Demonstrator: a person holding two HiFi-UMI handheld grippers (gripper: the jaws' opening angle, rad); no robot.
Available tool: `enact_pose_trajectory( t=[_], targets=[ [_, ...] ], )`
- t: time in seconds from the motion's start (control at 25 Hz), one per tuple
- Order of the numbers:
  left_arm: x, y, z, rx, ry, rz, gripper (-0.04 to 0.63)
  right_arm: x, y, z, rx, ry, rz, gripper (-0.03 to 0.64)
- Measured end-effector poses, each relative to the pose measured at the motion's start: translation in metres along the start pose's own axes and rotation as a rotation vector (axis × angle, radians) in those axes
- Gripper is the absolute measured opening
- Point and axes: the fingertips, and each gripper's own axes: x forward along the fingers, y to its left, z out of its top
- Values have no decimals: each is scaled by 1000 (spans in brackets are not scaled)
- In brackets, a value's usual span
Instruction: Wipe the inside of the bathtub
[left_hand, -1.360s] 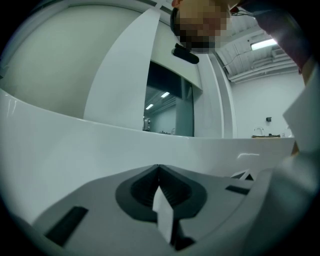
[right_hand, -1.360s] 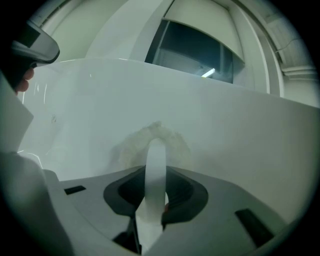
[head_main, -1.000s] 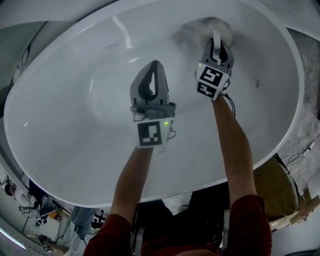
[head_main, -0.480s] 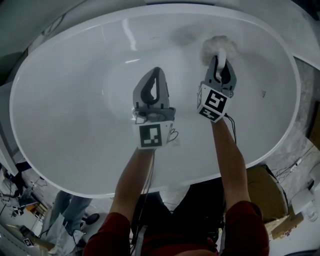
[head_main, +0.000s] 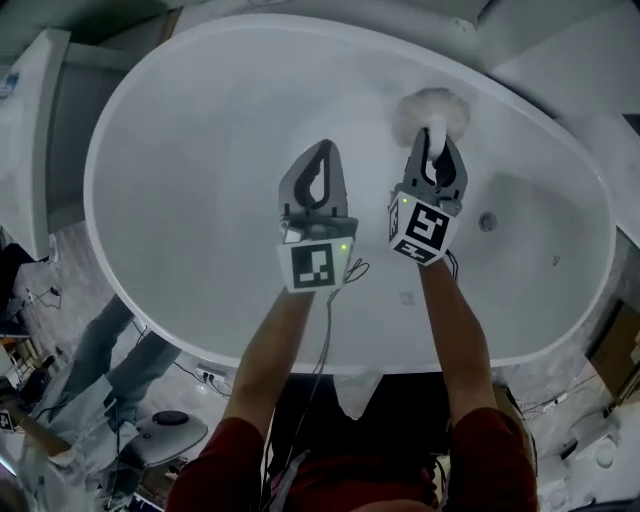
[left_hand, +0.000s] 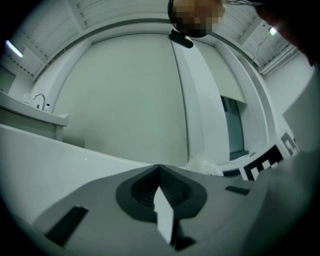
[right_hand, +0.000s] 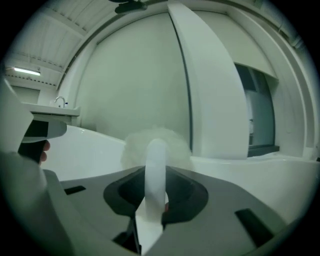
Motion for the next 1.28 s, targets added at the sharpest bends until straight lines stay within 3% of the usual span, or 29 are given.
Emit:
enact_pose_trajectory(
  t=[0.12,0.28,0.56,0.64,0.76,0.84,1.12,1.28],
  targets=[
    [-14,48,15,11,-7,49,15,6,56,22,-25,-21,58,95],
    [-32,76,23,3,-10,84,15,7,96,33,-43,-23,90,95],
    [-67,57,11,9,-18,96,15,3,93,25,-61,-42,90,95],
    [-56,111,-1,-1,-11,96,15,39,144,21,-79,-30,89,95],
    [-4,255,-16,-39,7,102,15,144,271,22,-111,11,87,95],
    [18,295,-19,-57,13,110,15,181,305,23,-124,16,82,95],
    [1,239,-26,-37,24,116,15,154,262,15,-97,1,102,97],
    [-2,199,-27,-28,31,113,15,140,233,16,-134,-11,148,95]
  ],
)
